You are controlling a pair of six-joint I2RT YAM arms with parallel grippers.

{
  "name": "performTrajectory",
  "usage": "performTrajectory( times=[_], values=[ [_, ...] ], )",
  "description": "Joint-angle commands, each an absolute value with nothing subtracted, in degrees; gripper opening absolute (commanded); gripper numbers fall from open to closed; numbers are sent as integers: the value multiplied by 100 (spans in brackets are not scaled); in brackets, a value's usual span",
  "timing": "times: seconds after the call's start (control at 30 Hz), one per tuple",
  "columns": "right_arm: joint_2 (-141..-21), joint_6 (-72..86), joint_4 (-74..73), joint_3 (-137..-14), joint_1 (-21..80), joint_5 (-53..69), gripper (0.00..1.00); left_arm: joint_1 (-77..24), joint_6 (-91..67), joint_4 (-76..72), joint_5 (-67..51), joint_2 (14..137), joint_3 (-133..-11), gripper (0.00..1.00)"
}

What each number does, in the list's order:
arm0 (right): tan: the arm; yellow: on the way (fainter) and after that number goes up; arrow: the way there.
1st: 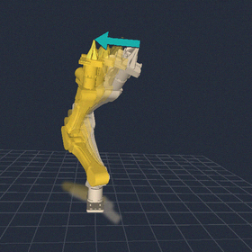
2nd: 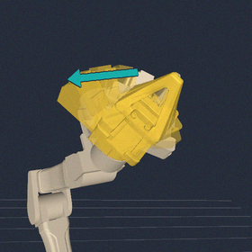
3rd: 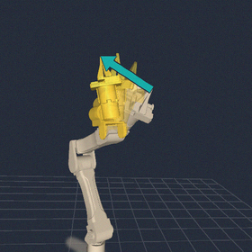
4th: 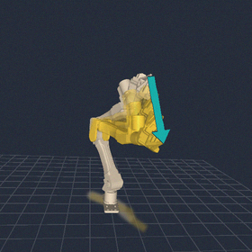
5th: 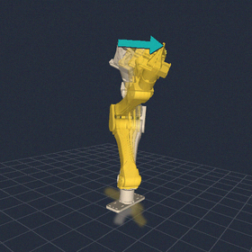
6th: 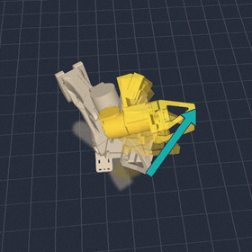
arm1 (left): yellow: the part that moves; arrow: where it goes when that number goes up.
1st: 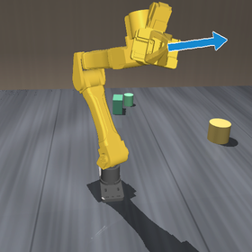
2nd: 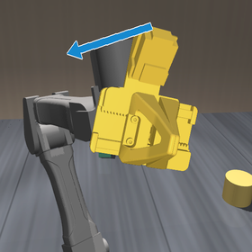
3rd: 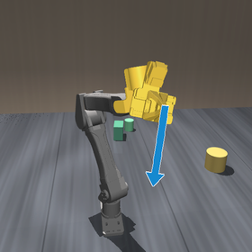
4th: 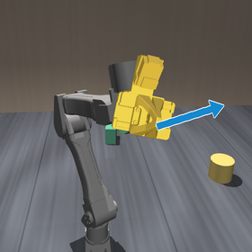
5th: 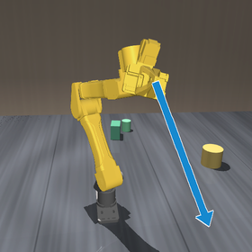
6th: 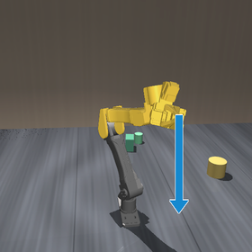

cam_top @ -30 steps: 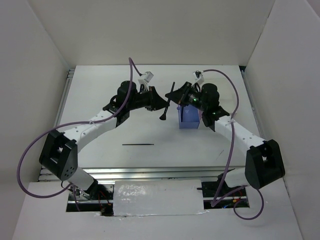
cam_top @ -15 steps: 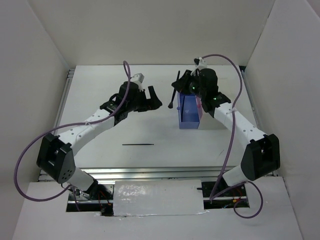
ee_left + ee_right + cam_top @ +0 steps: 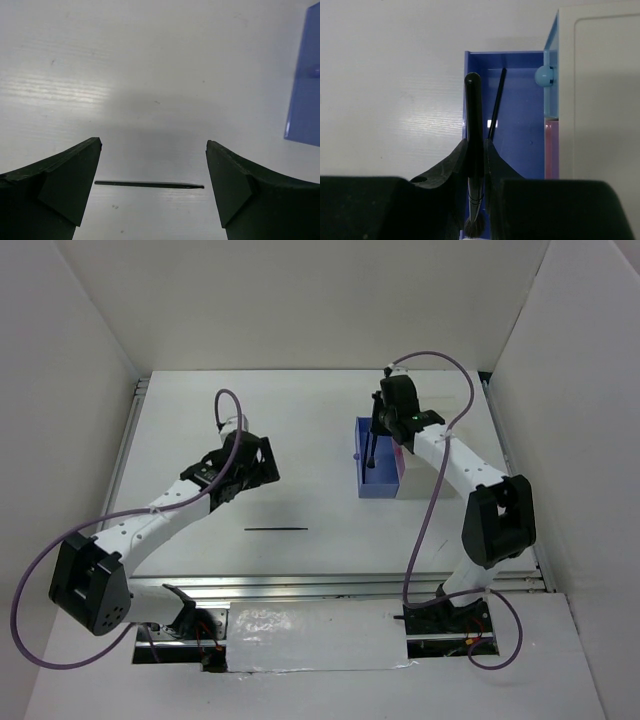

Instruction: Organize the makeup

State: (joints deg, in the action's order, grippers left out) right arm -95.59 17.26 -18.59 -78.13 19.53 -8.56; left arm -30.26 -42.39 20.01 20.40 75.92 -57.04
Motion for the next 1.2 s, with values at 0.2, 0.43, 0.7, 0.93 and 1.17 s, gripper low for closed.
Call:
performTrajectory(
  times=[0.2, 0.43, 0.7, 0.93, 1.17],
  values=[
    [-9721, 1670, -2004, -7848, 1925, -1406, 70, -2979, -4930, 2426, 2593, 7594, -5546, 99],
    [-9160, 1775, -2083, -7831, 2065, -1258, 93, -2988, -5948, 2786, 2540, 7524, -5301, 99],
    [-7947, 1924, -1811, -6946, 2417, -809, 100, -2988, -7004, 2873, 2417, 7504, -5044, 99],
    [-7506, 2118, -1573, -6249, 2426, -791, 100, -3146, -7813, 3586, 2101, 8436, -5563, 99],
    [-7558, 2118, -1450, -6117, 2426, -598, 100, -3620, -8498, 3945, 1503, 9403, -6011, 99]
  ],
)
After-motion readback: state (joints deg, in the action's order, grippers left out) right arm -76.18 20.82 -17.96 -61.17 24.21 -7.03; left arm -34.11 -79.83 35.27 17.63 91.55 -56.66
